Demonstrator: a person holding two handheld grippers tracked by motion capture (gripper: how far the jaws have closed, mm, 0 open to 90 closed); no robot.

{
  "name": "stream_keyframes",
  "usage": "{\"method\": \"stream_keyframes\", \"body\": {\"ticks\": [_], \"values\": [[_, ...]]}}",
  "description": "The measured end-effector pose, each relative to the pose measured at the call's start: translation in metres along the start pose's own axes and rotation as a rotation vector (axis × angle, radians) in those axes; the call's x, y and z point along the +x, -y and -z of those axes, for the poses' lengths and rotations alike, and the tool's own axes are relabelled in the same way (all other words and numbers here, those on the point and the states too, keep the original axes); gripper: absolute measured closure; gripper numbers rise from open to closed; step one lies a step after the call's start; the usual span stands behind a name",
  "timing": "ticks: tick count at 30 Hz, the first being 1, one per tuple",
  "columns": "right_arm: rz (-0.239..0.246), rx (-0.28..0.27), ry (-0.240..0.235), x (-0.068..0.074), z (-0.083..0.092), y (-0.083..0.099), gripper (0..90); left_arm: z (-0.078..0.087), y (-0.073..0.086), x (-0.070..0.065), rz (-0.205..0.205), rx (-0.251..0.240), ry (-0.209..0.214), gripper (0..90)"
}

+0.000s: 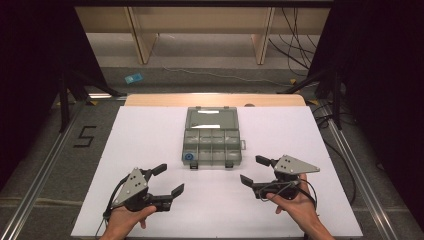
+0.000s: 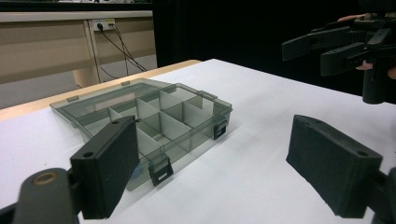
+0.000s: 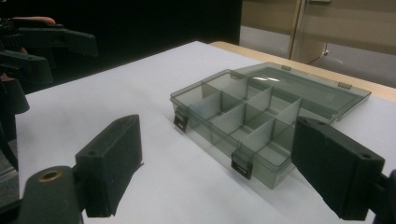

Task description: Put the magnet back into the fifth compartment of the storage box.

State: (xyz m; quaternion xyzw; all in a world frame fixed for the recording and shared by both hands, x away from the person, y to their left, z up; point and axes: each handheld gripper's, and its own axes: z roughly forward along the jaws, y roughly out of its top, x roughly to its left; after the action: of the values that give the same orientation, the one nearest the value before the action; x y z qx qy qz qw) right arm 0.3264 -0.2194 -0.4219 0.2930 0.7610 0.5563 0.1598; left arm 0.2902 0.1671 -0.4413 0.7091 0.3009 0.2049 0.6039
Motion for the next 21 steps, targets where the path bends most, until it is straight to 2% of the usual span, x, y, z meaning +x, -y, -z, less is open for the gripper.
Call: {"method": "stream_keyframes", "body": {"ticks": [3,6,9,10,11,13,16,17,19,21], "values": [[0.014,-0.001,0.008,-0.001,0.002,0.001,17.4,0.000,0.000,0.000,-0.002,0.001,0.002,16.1],[-0.011,-0.007,-0.004,0.000,0.002,0.003,17.5,0.000,0.000,0.000,0.001,0.001,-0.001,16.1],[-0.001,0.005,0.005,0.000,0.006,0.003,17.5,0.000,0.000,0.000,-0.001,0.002,-0.001,16.1],[-0.006,-0.005,-0.002,0.000,0.005,0.004,17.5,0.000,0.000,0.000,0.000,0.001,0.000,16.1],[0.000,0.007,-0.005,0.000,0.007,0.004,17.5,0.000,0.000,0.000,-0.001,0.001,0.000,16.1],[0.001,0.007,0.011,0.001,0.009,0.005,17.5,0.000,0.000,0.000,-0.001,0.001,0.000,16.1],[0.000,0.006,0.011,0.000,0.011,0.006,17.5,0.000,0.000,0.000,-0.003,0.002,0.001,16.1],[0.013,-0.003,0.024,-0.001,0.011,0.006,17.5,0.000,0.000,0.000,-0.002,0.002,0.002,16.1],[0.001,0.006,0.017,0.000,0.012,0.006,17.5,0.000,0.000,0.000,-0.003,0.002,0.002,16.1],[0.004,-0.017,0.019,-0.001,0.011,0.007,17.5,0.000,0.000,0.000,-0.003,0.002,0.002,16.1]]}}
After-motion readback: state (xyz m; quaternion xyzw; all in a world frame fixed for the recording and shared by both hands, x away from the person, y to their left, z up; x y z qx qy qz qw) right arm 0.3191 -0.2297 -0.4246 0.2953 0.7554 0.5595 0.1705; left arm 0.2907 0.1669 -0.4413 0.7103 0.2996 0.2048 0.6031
